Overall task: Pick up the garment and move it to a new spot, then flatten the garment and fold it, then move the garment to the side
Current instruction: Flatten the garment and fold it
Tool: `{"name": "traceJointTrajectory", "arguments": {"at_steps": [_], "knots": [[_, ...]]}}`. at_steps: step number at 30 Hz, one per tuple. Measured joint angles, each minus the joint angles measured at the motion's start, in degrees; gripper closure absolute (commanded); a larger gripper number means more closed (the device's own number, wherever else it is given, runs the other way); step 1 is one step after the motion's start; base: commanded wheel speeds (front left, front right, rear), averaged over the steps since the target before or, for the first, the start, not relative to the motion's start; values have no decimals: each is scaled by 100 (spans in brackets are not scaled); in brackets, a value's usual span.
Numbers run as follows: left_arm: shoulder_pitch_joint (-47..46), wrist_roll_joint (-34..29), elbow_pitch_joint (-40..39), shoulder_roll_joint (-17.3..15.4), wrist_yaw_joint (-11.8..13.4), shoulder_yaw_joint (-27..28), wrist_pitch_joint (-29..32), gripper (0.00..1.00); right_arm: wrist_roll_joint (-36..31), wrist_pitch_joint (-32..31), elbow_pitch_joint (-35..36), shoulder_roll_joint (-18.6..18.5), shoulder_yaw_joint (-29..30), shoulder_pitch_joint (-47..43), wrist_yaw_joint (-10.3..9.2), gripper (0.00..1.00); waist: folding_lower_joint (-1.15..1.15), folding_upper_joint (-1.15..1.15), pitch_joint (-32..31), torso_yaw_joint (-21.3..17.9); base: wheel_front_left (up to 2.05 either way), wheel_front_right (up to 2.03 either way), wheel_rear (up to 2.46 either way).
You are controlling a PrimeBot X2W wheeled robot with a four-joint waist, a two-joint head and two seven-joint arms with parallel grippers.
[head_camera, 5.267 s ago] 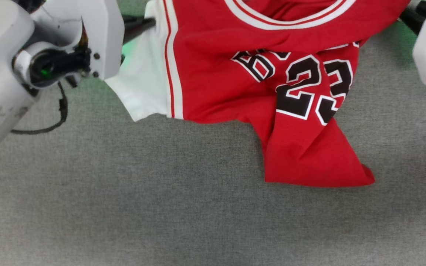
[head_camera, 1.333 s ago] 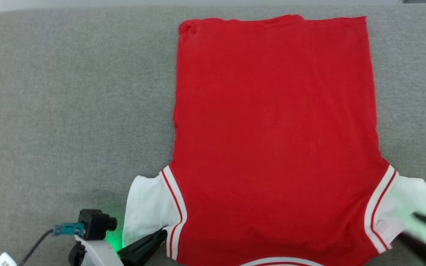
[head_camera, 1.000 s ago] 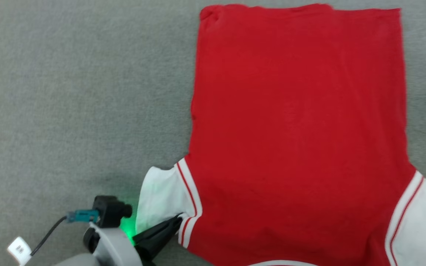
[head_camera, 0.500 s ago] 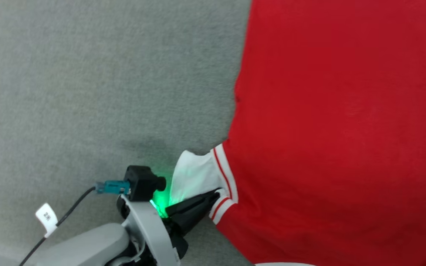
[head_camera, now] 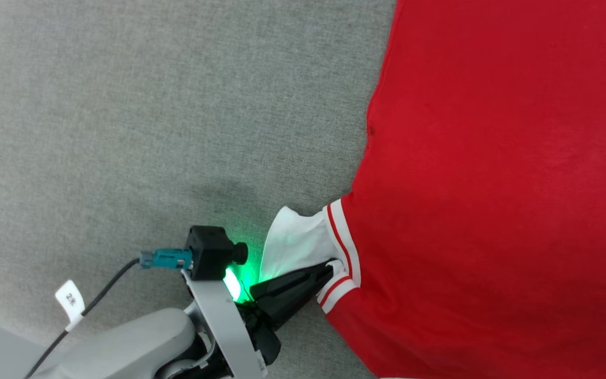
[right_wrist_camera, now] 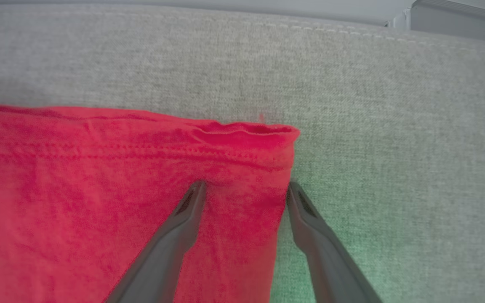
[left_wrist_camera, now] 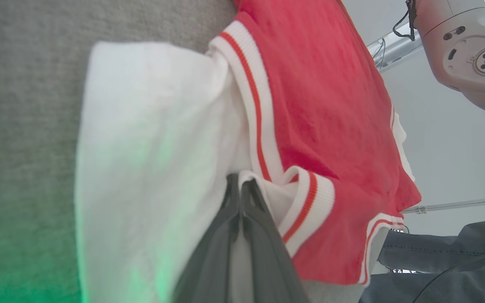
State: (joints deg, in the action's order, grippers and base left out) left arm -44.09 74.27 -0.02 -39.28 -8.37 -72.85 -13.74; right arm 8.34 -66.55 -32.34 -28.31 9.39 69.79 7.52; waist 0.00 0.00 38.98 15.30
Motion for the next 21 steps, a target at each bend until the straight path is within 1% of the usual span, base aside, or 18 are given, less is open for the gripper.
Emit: {"name": "traceJointTrajectory", "arguments": {"at_steps": [1, 6, 8, 11, 14, 16, 19, 21], "knots": [[-3, 3, -5, -16, -4, -8, -19, 100, 34, 40, 2, -5, -24, 1, 0, 100, 0, 0, 7, -15, 0, 0, 0], [1, 55, 52, -7, -4, -31, -86, 100, 305, 443, -10, -21, -138, -176, 0, 100, 0, 0, -107, -90, 0, 0, 0], [25, 100, 114, 7, -3, -30, -100, 100, 513, 558, 64, -113, -355, -364, 0, 100, 0, 0, -207, -122, 0, 0, 0], [102, 205, 219, 9, 4, -22, -129, 100, 1012, 645, 297, -301, -693, -765, 0, 100, 0, 0, -397, -194, 0, 0, 0], [205, 312, 318, -25, 15, -7, -145, 100, 1572, 656, 724, -598, -1098, -1318, 0, 100, 0, 0, -624, -291, 0, 0, 0], [291, 378, 365, -74, 31, 16, -148, 100, 1983, 602, 1070, -814, -1259, -1729, 0, 100, 0, 0, -784, -371, 0, 0, 0], [469, 446, 433, -177, 48, 80, -148, 100, 2475, 417, 1734, -1161, -1412, -2443, 0, 100, 0, 0, -1027, -516, 0, 0, 0], [598, 488, 461, -246, 51, 169, -145, 100, 2810, 265, 2214, -1381, -1412, -2932, 0, 100, 0, 0, -1167, -642, 0, 0, 0]]}}
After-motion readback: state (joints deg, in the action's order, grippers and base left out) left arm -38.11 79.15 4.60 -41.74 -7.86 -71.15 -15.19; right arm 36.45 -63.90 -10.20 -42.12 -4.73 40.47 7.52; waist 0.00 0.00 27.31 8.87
